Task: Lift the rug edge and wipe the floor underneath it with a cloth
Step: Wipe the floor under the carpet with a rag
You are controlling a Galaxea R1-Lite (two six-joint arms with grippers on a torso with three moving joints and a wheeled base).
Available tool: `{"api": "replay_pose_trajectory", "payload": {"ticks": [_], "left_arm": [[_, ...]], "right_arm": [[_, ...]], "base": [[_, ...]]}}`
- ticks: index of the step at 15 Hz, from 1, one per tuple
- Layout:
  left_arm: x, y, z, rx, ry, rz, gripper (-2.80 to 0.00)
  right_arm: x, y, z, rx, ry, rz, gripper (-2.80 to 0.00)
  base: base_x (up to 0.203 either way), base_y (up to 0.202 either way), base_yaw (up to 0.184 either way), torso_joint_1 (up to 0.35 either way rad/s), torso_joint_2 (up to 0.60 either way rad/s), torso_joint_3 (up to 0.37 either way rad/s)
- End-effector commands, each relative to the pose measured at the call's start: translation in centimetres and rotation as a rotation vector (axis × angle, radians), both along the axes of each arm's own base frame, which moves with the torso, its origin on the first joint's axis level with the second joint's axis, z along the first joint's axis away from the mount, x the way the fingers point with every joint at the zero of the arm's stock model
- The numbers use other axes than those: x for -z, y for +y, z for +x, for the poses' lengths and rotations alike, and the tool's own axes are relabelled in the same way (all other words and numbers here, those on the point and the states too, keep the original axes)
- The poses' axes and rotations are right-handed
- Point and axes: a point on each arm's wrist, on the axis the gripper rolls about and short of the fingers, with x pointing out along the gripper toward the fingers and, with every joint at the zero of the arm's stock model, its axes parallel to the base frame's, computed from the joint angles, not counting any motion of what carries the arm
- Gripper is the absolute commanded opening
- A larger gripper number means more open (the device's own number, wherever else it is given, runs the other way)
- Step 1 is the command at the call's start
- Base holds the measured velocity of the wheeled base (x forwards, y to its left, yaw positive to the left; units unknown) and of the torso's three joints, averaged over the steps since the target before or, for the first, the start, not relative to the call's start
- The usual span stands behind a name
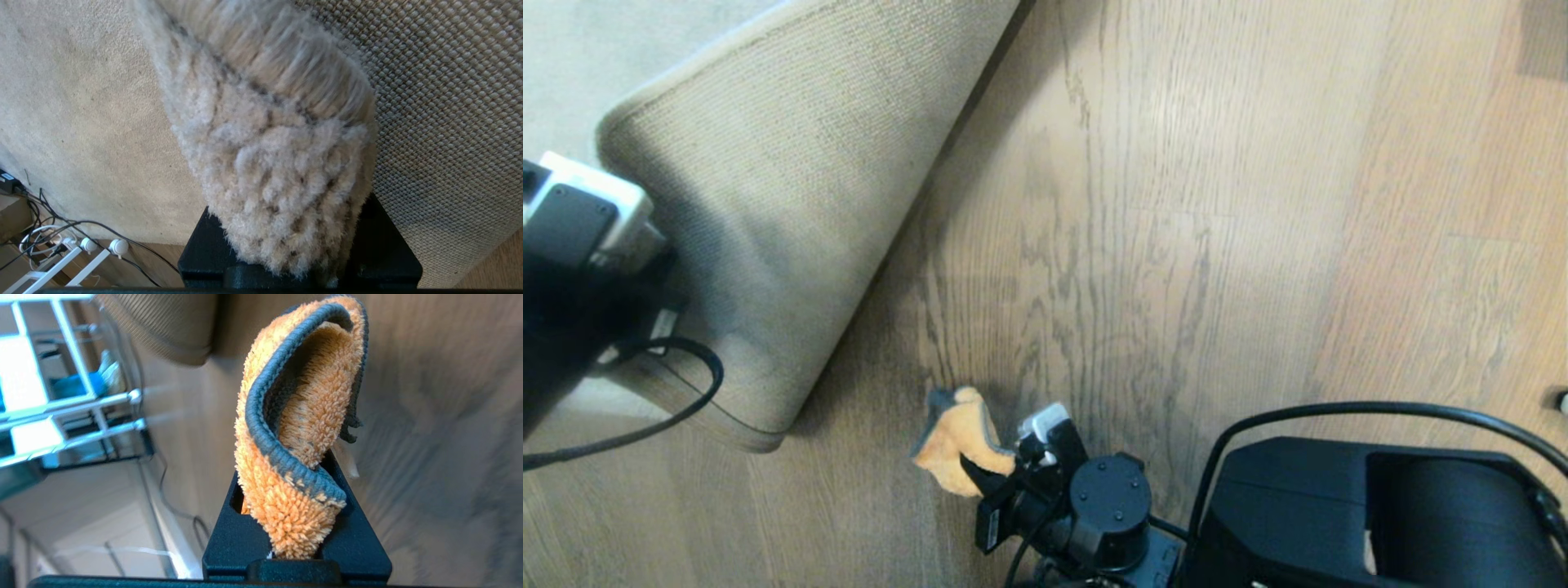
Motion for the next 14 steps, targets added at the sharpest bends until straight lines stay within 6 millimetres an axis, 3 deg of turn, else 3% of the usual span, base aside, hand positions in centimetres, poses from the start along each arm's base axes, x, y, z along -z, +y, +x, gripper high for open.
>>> {"api": "replay_pose_trajectory", "payload": {"ticks": [1,8,14], "left_arm": [[0.0,0.0,0.1,-0.001,-0.001,0.003,-2.8],[0.0,0.0,0.1,0.001,-0.001,0.002,-2.8],[0.0,-0.1,0.1,0.003,-0.001,0.003,-2.8]], "right_arm": [[-1.2,-0.6,1.6,0.041,-0.041,0.064,-2.8],[-5.3,-4.3,5.8,0.173,-0.117,0.145,-2.8],[-10.7,-9.5,8.9,0.316,-0.217,0.237,-2.8]], "base": [[0.0,0.0,0.0,0.0,0.0,0.0],[0.0,0.0,0.0,0.0,0.0,0.0],[0.0,0.0,0.0,0.0,0.0,0.0]]}}
